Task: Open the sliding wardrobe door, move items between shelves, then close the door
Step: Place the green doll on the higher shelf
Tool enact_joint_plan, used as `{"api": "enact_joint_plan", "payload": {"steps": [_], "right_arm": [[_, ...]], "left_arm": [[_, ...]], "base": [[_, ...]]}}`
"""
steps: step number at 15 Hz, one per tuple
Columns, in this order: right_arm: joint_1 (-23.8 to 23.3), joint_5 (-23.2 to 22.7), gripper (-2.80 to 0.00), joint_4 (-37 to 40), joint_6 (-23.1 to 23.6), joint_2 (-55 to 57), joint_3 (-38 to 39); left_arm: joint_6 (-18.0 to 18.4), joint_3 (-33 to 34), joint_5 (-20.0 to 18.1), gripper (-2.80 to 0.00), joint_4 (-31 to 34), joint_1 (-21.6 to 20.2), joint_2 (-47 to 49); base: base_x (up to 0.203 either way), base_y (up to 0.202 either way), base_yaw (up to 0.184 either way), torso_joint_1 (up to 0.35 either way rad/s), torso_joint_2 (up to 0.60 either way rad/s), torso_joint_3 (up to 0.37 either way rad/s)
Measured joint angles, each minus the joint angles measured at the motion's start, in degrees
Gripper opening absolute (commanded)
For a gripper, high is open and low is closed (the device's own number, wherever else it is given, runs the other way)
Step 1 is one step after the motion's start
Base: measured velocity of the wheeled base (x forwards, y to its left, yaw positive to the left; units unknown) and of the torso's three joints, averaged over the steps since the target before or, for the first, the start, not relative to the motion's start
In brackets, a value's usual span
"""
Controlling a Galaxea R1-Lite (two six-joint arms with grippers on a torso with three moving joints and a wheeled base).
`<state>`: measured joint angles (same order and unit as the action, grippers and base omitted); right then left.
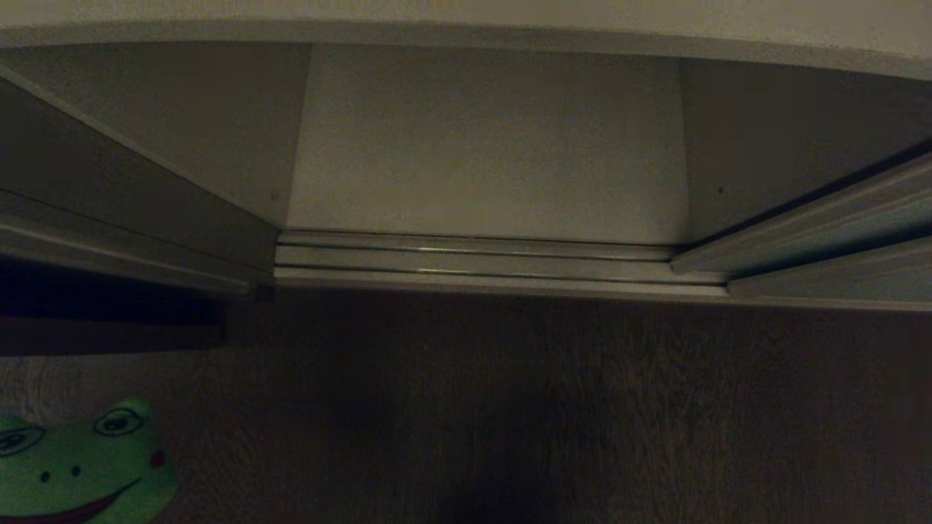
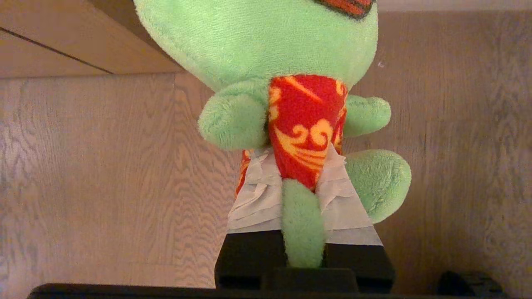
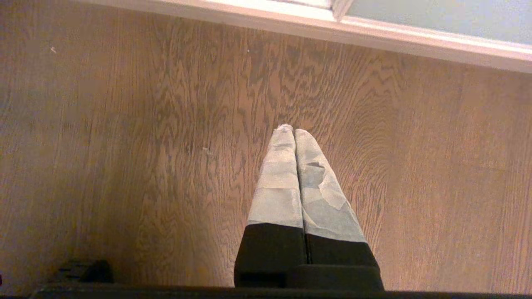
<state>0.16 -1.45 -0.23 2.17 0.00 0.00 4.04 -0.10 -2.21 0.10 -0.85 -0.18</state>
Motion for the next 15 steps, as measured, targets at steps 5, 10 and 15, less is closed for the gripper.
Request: {"api": "enact_joint_plan", "payload": {"steps": [5,10,15], "right_arm": [[0.00,0.00,-2.80,-0.03,0.00,-0.02,0.00],[0.00,-0.02,-2.80,-0.02,-0.02,-0.02,-0.02],[0.00,-0.02,-2.80,-0.02,-0.02,-0.02,0.00]], "left_arm": [[-0.14,0.00,0.02,-2.80,-0.06,0.00,0.01],[-0.42,0.00,0.01,-2.80,-0.08,0.00,0.05],[-0.41,0.00,0.06,-2.80,-0.02,0.00,0.07]], "base": [[0.000,0.000,0.000,0.004,0.00,0.189],[0.000,0.000,0.000,0.000,0.00,0.198],[0.000,0.000,0.000,0.001,0.00,0.204]]}}
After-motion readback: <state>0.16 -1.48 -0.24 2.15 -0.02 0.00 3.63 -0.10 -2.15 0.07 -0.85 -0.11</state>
